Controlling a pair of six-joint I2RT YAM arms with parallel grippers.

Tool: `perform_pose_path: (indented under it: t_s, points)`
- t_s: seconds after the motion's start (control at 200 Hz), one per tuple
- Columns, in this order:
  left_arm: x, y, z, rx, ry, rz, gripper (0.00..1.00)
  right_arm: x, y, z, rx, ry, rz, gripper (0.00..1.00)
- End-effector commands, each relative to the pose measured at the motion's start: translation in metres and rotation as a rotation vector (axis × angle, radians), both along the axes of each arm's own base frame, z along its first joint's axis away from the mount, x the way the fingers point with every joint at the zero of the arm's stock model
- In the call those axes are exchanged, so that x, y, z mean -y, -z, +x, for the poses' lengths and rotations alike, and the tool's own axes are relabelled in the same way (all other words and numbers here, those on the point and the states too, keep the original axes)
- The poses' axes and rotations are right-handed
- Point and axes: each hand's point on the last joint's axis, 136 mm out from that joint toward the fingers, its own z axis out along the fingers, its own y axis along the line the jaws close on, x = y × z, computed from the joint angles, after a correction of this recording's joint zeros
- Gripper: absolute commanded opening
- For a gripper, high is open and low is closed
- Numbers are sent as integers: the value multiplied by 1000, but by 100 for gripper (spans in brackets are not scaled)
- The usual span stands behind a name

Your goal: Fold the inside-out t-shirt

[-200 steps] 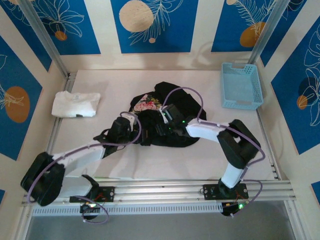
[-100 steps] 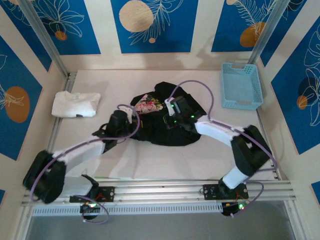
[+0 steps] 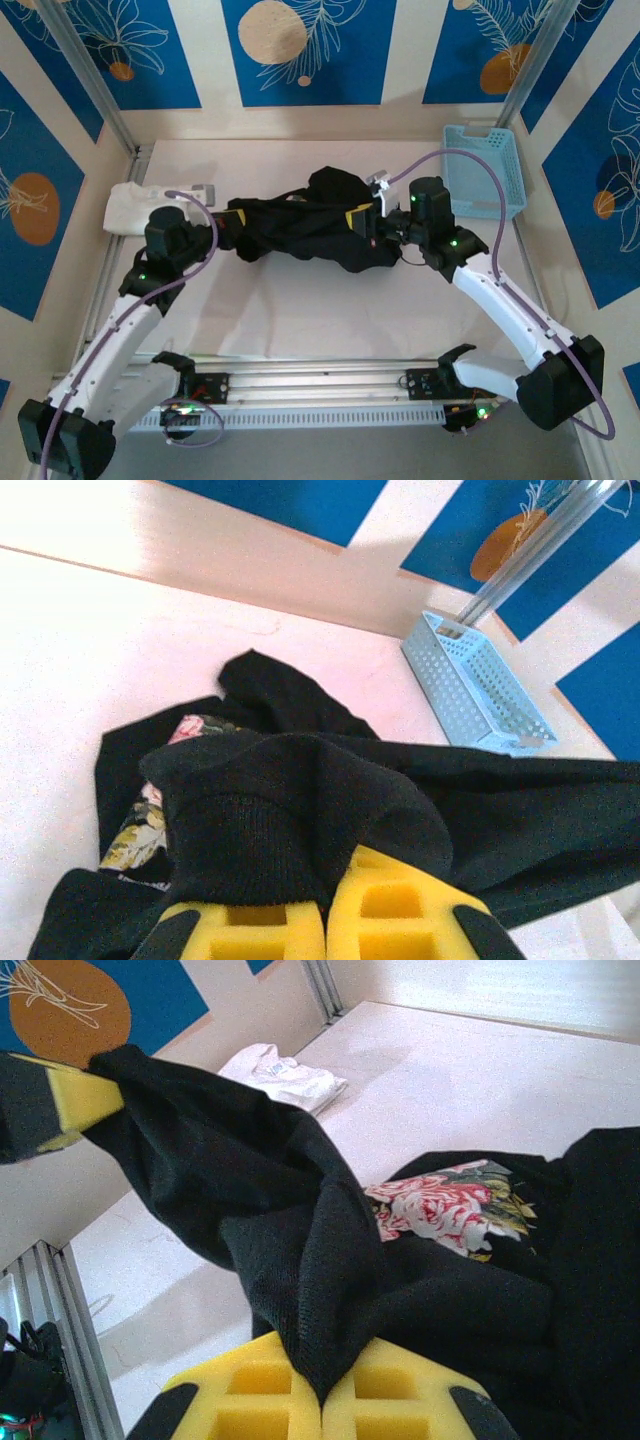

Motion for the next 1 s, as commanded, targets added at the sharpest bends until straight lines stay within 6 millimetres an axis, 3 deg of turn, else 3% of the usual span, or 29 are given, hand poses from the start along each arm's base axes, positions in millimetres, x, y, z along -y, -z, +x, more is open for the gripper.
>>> perform_pose_path:
  t_s: [0.0,0.13,0.3,0.53,0.61,0.77,0.87,0.93,0.995]
  points:
    - [-13,1,1,-35,-35,-24,0,17,36,10,-141,124,-20,0]
    - [-22,32,9,-105,-94,-20,0,41,77,18,-241,278,-83,0]
    - [-13,66,20,-181,-69,-37,0,42,122,15,-329,293,-143,0]
    - [-3,69,28,-165,-22,-67,0,21,171,18,-344,226,-324,1]
    - [1,68,23,-150,13,-66,0,4,184,2,-350,146,-399,1]
    - [-2,78,-3,-173,22,-86,0,-9,200,-58,-372,25,-465,3]
    - [-3,99,-23,-242,25,-118,0,-22,200,-96,-409,-119,-407,15]
    - [-5,119,-33,-304,18,-96,0,-26,201,-100,-420,-159,-406,23]
    - [-11,140,-39,-368,0,-47,0,-28,200,-89,-404,-145,-426,30]
